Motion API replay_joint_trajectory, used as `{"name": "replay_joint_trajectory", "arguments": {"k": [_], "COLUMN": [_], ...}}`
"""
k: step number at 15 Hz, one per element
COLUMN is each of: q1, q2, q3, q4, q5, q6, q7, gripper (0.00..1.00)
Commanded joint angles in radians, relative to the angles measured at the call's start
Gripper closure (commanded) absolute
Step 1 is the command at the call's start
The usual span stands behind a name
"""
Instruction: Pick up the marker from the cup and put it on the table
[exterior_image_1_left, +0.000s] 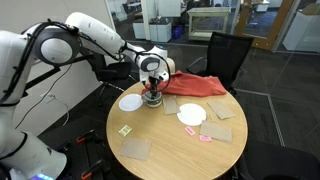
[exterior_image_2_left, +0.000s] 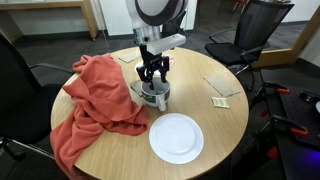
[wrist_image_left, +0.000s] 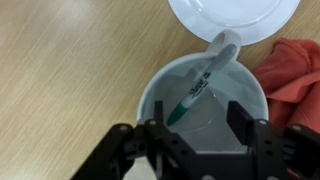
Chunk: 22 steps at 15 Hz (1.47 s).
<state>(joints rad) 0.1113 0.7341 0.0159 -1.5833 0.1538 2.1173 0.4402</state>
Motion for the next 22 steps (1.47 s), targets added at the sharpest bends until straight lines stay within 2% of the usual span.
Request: {"name": "replay_joint_trajectory", "arguments": {"k": [1, 11, 12, 13, 15, 18, 20, 22], "q1": [0.024, 0.036, 0.035, 0.033, 0.03, 0.028, 0.028, 0.027], "q2": [0.045, 0.089, 0.092, 0.095, 0.103, 0.11, 0.108, 0.092], "q3": [-0.014, -0.007, -0.006, -0.005, -0.003, -0.004, -0.006, -0.008], "q4": [0.074, 0.155, 0.162, 0.169, 0.184, 0.196, 0.199, 0.19], "q5": [0.0, 0.005, 0.007, 0.009, 0.014, 0.016, 0.016, 0.015], "q6": [-0.032, -0.201, -0.215, -0.225, -0.247, -0.263, -0.267, -0.267], "q7": [0.034, 0.031, 0.028, 0.026, 0.023, 0.022, 0.024, 0.025], "gripper": [0.33, 0.37, 0.45, 0.62, 0.73, 0.97, 1.0, 0.97]}}
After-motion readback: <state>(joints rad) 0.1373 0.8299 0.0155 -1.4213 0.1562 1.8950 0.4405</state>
